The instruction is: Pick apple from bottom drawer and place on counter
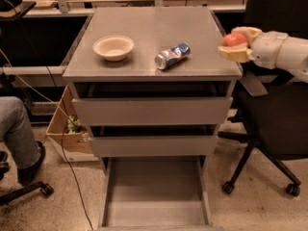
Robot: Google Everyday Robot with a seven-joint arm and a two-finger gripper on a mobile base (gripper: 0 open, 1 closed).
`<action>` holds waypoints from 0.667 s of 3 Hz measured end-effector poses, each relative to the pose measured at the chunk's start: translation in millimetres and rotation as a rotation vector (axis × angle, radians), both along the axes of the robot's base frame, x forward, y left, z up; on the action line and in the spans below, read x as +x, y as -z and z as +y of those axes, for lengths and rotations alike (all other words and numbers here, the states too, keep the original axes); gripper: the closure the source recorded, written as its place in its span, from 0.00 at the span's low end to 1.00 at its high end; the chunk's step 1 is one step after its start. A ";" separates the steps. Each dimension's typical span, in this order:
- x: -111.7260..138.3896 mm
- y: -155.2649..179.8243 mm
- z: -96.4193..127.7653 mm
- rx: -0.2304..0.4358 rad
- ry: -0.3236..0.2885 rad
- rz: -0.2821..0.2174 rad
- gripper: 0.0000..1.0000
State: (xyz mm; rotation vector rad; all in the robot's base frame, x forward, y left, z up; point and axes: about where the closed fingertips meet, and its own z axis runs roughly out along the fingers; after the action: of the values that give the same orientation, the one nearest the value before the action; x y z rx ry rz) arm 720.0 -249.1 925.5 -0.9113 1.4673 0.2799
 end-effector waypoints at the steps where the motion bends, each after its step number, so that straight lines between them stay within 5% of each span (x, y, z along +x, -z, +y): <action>1: 28.6 -1.9 16.3 0.027 -0.016 0.006 1.00; 2: 50.7 12.8 40.1 0.054 -0.039 0.043 1.00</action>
Offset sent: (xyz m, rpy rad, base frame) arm 0.0664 0.0514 -0.0178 0.0812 0.0606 0.0501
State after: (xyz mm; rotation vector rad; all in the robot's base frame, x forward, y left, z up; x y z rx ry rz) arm 770.6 -209.0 912.7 -0.8955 1.4757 0.3687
